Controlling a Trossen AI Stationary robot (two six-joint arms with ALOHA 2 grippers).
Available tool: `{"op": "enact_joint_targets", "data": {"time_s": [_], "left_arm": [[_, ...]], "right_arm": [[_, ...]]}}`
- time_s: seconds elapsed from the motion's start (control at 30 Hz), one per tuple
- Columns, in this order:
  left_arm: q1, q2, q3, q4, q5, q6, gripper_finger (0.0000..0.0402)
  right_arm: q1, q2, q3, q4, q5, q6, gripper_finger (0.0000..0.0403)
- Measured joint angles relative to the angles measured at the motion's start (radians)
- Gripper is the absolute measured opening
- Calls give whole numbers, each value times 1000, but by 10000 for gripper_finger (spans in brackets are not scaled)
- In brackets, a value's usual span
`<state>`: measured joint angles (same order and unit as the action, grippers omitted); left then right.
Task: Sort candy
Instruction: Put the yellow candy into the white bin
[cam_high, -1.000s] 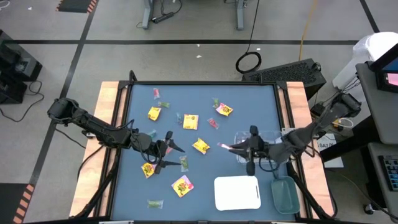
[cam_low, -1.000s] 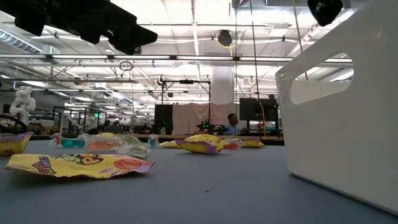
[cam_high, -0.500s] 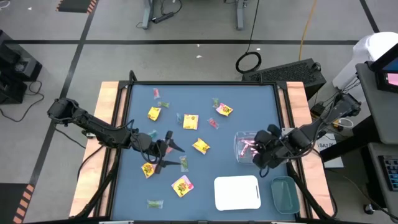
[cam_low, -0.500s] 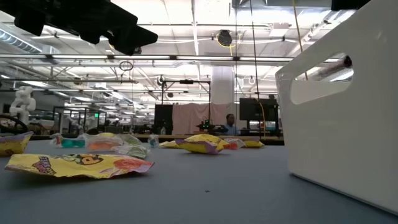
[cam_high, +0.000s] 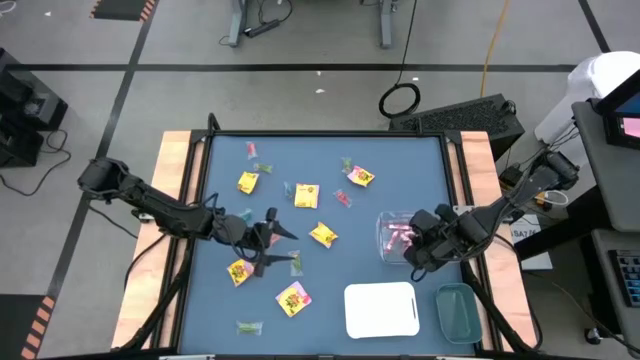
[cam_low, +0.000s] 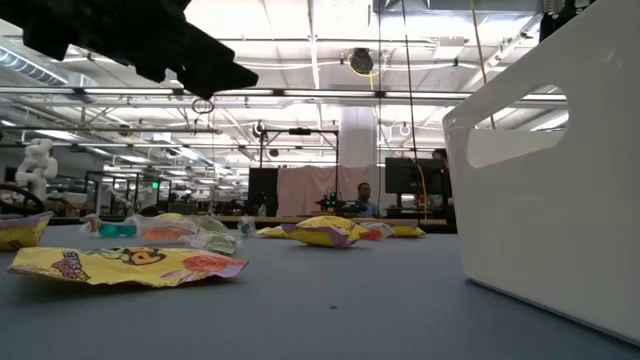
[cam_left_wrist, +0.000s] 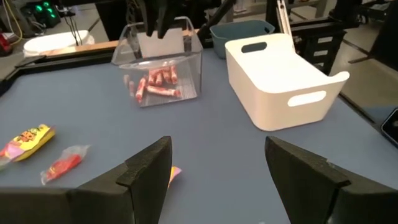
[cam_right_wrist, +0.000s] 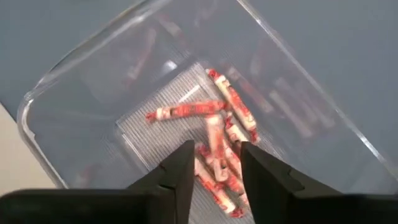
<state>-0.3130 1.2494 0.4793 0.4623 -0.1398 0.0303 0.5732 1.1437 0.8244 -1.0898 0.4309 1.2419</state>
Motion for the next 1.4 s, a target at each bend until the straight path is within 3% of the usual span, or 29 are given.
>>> {"op": "enact_joint_targets", "data": {"time_s": [0.23,0.4,0.57,0.77,1.0,1.23,1.4], "left_arm": [[-1,75,0,3,-59,1,262],[0,108,0,21,-179,0,262],[-1,113,0,45,-180,-26,262],[-1,113,0,39,-157,-25,262],[5,157,11,52,-123,33,262],[60,294,53,51,-82,135,262],[86,382,110,53,-17,195,262]], "right_arm": [[17,1,35,20,5,51,132],[77,1,95,139,176,-23,132],[126,37,114,415,381,-246,132],[123,142,114,776,498,-576,132],[84,271,114,1049,510,-740,132],[11,352,114,1259,511,-843,132],[-16,372,114,1303,434,-864,132]]}}
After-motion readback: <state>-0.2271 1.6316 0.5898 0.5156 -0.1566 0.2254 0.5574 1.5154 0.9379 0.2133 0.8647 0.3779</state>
